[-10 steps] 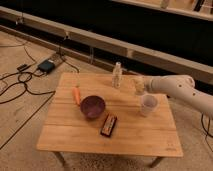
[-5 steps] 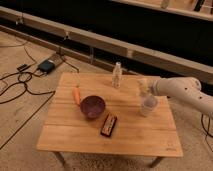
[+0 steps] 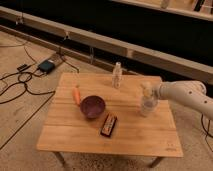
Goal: Place the eraser in the ceramic cup
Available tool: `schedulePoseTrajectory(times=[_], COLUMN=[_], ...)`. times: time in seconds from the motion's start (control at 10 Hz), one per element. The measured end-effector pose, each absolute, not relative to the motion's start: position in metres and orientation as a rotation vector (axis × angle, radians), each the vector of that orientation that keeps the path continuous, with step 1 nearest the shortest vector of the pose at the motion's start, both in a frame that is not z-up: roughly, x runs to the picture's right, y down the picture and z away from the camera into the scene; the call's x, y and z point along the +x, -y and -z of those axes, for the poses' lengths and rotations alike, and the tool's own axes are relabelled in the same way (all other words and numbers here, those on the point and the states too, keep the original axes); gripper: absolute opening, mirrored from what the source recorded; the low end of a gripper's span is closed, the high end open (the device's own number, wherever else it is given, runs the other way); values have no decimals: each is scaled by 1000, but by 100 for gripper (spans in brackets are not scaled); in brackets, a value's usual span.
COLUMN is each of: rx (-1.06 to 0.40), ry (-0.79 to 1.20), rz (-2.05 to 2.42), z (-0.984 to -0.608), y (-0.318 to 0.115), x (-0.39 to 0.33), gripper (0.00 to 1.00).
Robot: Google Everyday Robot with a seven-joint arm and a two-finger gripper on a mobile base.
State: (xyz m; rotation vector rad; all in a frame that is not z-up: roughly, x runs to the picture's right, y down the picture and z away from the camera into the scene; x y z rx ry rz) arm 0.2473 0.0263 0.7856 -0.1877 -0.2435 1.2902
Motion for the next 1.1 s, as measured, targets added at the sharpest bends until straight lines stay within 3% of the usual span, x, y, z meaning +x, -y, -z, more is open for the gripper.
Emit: schedulePoseTrajectory(times=[0.7, 1.0, 1.1], rx=[-229, -231, -231], ry=[202, 192, 187], rz=[-1297, -1292, -1290], z=[-802, -804, -804], y=[-43, -43, -43], x=[253, 254, 255], gripper=[3, 33, 47])
